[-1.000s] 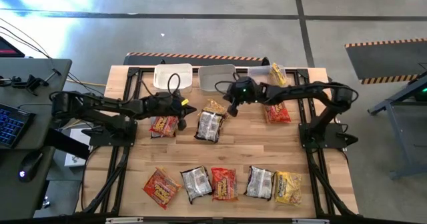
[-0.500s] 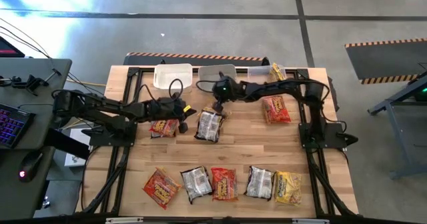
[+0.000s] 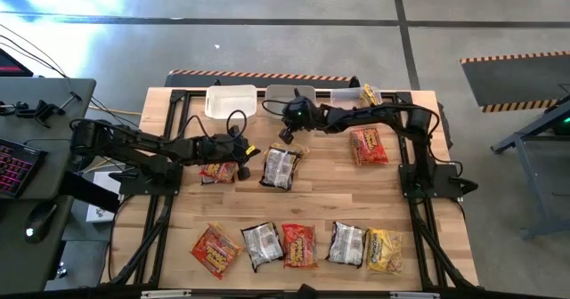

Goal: Sort Maruchan noodles
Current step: Adjust the gray bin, then put the orange noodle pack into the white bin

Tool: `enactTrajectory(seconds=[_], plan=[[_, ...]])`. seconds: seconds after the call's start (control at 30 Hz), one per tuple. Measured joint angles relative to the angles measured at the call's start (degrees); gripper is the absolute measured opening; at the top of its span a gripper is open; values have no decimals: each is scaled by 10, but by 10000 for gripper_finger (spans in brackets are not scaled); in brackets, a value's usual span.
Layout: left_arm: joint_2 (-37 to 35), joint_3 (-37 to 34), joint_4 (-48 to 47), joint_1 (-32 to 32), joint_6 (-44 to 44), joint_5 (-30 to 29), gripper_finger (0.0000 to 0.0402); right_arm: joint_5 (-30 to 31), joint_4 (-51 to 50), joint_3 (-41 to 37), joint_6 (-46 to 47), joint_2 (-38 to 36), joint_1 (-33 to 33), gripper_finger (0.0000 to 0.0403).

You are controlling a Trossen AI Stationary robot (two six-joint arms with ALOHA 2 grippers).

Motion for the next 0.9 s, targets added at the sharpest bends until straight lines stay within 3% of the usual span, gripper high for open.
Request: enactTrajectory(seconds=[0.3, 0.67, 0.77, 0.9], plan=[[0, 0, -3, -11, -9, 1, 0, -3, 60, -7, -100, -58, 41, 0], [0, 0, 9, -58, -11, 13, 0, -38, 470, -234, -85, -77, 73, 0], [0, 0, 21, -69, -21, 48, 0, -43, 517, -284, -70, -110, 81, 0], [-1, 0, 22, -86, -47, 59, 0, -39, 504, -332, -72, -168, 92, 0]])
